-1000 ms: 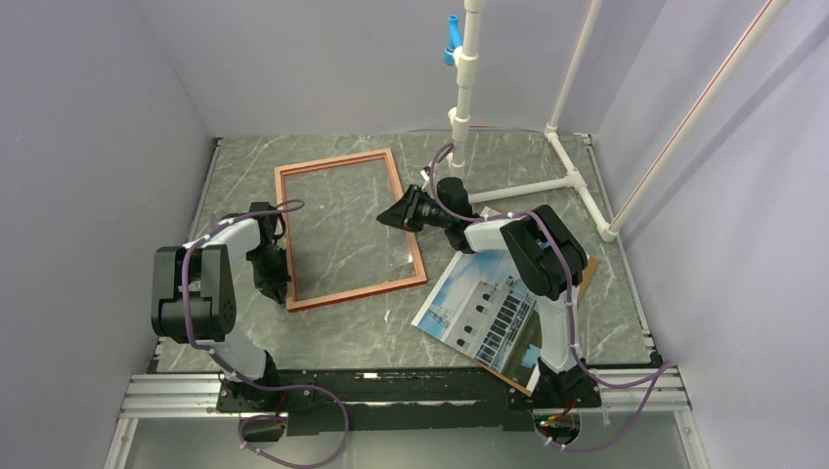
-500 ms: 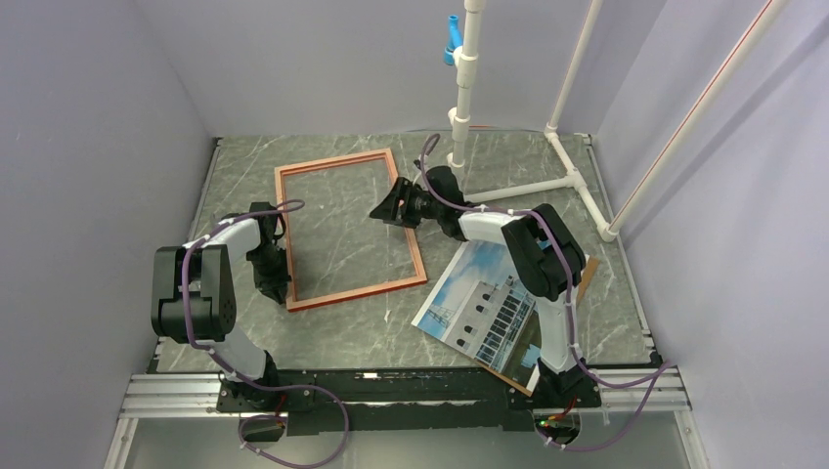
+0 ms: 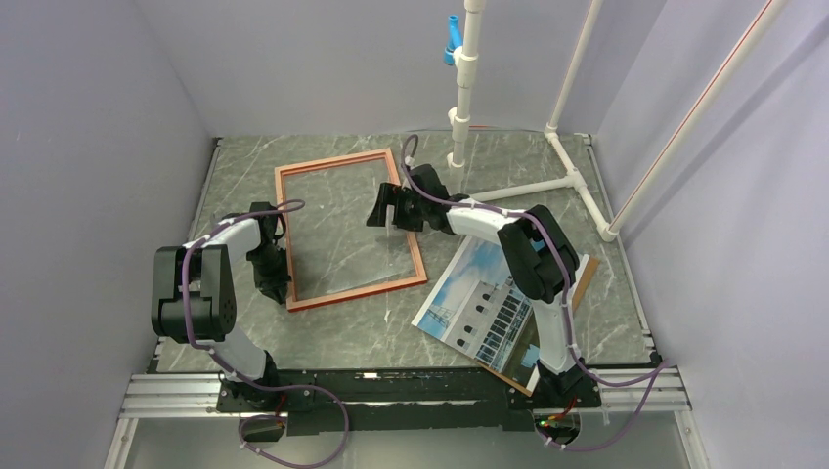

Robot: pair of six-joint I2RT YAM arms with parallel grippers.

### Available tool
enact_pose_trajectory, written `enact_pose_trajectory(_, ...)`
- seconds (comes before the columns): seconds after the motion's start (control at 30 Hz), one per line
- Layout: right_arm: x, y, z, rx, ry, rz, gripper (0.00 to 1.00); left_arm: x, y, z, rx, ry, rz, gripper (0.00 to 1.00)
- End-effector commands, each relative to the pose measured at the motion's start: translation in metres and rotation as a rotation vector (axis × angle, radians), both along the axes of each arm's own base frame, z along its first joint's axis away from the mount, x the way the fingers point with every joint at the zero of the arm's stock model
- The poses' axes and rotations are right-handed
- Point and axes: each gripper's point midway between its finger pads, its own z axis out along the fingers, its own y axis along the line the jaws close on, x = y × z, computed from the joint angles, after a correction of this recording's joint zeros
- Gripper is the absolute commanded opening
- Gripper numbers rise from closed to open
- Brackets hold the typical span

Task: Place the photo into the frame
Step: Place the photo frame item in the photo frame.

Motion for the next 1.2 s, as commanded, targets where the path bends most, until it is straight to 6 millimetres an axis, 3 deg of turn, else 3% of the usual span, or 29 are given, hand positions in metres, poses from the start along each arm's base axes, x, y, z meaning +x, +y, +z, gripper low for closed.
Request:
enact_pose_trajectory(0.0, 0.009, -0.008, 0.0, -0.135, -0.053, -0.032, 0.93, 0.004, -0.01, -0.005, -0.043, -0.001, -0.013, 0.17)
enact_pose_trajectory(0.13, 0.009, -0.015, -0.002, -0.195, -0.06, -0.052, 0.99, 0.004, -0.011, -0.005, -0.046, 0.0, -0.017, 0.17)
enact_pose_trajectory(0.53, 0.008, -0.023, -0.005, -0.329, -0.084, -0.072, 1.0, 0.004, -0.011, -0.005, -0.041, 0.0, -0.016, 0.18)
enact_pose_trajectory(0.9, 0.009, -0.048, 0.009, -0.497, -0.155, -0.151, 1.0, 0.004, -0.01, -0.005, -0.038, -0.001, -0.017, 0.19)
enact_pose_trajectory(1.17, -0.005, -0.057, 0.003, -0.487, -0.116, -0.158, 1.0, 0.005, -0.01, -0.003, -0.038, -0.012, -0.021, 0.22)
